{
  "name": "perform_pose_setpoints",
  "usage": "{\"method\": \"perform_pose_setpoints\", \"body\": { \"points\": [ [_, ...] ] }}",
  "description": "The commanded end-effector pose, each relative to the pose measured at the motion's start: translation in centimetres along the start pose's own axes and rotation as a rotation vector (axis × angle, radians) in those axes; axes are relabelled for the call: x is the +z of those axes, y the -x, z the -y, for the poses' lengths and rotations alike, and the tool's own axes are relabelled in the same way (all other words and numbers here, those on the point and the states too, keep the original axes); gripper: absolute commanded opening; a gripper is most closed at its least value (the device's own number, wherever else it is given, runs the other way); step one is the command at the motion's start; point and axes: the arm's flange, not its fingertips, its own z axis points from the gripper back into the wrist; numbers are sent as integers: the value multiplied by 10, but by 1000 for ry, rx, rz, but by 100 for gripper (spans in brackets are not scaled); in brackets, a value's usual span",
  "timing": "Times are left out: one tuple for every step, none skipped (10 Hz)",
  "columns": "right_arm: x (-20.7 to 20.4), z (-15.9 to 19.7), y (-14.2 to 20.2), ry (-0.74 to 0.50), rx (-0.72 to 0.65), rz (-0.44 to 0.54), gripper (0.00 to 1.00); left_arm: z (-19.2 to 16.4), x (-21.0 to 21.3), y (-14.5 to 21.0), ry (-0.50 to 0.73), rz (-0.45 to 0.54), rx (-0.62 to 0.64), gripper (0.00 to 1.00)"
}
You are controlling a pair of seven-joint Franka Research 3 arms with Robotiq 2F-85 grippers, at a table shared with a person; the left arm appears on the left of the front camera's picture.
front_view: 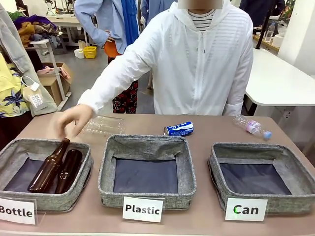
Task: Sort the can waste into the basket.
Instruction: Pick up the can waste from the table and place it in the right Fabric basket.
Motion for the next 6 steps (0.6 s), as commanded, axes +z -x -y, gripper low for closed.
{"method": "perform_pose_setpoints", "body": {
  "points": [
    [-1, 0, -2, -18, 26, 21, 100, -11, -9, -17, 14, -6, -55, 33],
    [-1, 0, -2, -18, 26, 21, 100, -19, -19, -34, 33, -25, -61, 33],
    [-1, 0, -2, -18, 26, 21, 100, -34, -37, -63, 58, -61, -53, 33],
    [-1, 0, -2, -18, 26, 21, 100, -51, -63, -98, 73, -87, -87, 33],
    [-1, 0, -2, -18, 26, 21, 100, -68, -97, -139, 108, -96, -204, 33],
    [0, 0, 0, 0, 0, 0, 100, -88, -137, -186, 161, -150, -295, 33]
  ]
}}
